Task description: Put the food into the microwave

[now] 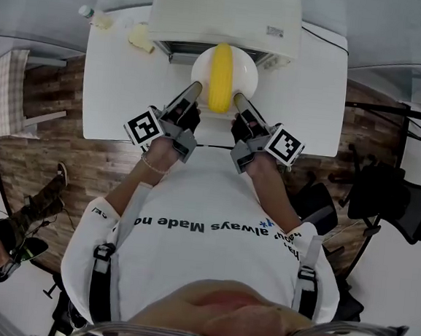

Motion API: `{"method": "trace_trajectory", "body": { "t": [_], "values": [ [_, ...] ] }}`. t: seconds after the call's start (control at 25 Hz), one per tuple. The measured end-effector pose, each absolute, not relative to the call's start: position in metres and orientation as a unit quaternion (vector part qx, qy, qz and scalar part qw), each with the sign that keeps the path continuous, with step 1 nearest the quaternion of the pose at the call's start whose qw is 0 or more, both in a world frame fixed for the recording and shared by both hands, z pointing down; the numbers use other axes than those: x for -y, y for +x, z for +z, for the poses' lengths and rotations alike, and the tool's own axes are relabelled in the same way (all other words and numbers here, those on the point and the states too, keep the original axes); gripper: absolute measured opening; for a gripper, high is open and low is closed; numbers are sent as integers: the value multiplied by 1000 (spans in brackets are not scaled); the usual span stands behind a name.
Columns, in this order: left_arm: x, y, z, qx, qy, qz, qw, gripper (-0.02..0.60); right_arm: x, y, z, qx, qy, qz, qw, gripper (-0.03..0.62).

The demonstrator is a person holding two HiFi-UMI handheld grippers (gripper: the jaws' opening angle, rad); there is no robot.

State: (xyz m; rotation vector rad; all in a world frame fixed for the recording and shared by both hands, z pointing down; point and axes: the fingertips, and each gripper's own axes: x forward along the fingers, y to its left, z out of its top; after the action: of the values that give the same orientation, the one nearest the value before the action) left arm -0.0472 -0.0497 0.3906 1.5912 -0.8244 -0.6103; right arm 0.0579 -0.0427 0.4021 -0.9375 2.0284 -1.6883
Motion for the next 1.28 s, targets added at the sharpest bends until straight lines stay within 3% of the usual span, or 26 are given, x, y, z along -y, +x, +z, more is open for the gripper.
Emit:
{"method": "trace_trajectory", "body": {
  "t": [1.28],
  "values": [
    [49, -51, 463, 358, 659, -229, 620, 18, 42, 56, 468, -694, -343, -618, 138, 21]
  ]
}}
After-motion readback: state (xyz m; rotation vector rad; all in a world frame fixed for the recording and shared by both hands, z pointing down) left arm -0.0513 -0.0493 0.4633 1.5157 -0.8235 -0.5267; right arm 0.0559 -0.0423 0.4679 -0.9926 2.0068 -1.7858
